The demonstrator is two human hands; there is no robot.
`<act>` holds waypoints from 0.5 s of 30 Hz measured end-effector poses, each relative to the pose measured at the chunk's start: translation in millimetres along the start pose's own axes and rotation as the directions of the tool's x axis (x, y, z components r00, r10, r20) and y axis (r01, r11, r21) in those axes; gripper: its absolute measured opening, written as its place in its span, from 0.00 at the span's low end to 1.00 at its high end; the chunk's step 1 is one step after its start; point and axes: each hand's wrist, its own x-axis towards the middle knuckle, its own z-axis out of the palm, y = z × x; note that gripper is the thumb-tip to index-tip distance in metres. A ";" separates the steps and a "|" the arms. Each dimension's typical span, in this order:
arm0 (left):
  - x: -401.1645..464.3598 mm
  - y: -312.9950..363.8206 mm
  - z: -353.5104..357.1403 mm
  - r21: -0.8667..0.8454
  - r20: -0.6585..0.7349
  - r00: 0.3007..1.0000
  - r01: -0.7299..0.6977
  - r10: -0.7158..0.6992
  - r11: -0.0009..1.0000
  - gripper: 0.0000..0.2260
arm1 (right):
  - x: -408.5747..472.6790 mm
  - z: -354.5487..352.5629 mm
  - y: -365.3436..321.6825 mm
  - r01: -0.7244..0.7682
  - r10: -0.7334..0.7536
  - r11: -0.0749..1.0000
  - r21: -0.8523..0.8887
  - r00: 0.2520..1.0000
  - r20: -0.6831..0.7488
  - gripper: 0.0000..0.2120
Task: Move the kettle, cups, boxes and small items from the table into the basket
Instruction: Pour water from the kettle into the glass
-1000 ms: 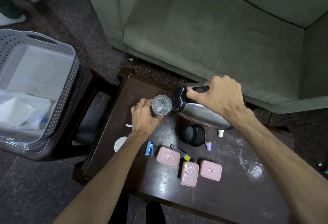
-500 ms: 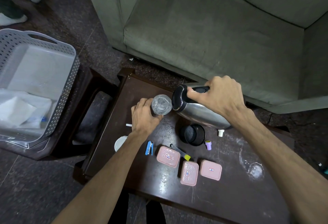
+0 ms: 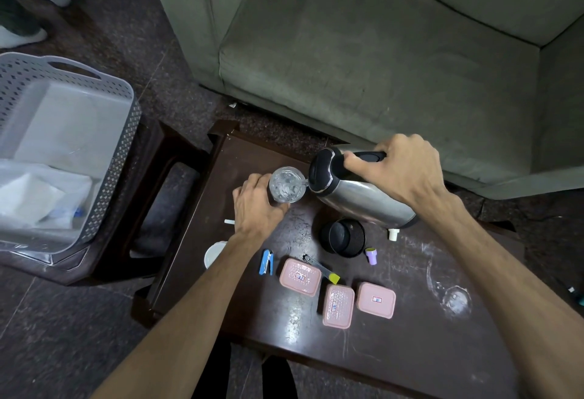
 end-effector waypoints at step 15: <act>-1.2 5.1 -30.8 -0.162 -0.064 0.997 -0.045 0.035 0.986 0.32 | 0.7 -19.4 54.9 -0.160 0.117 0.728 0.666 0.987 0.109 0.37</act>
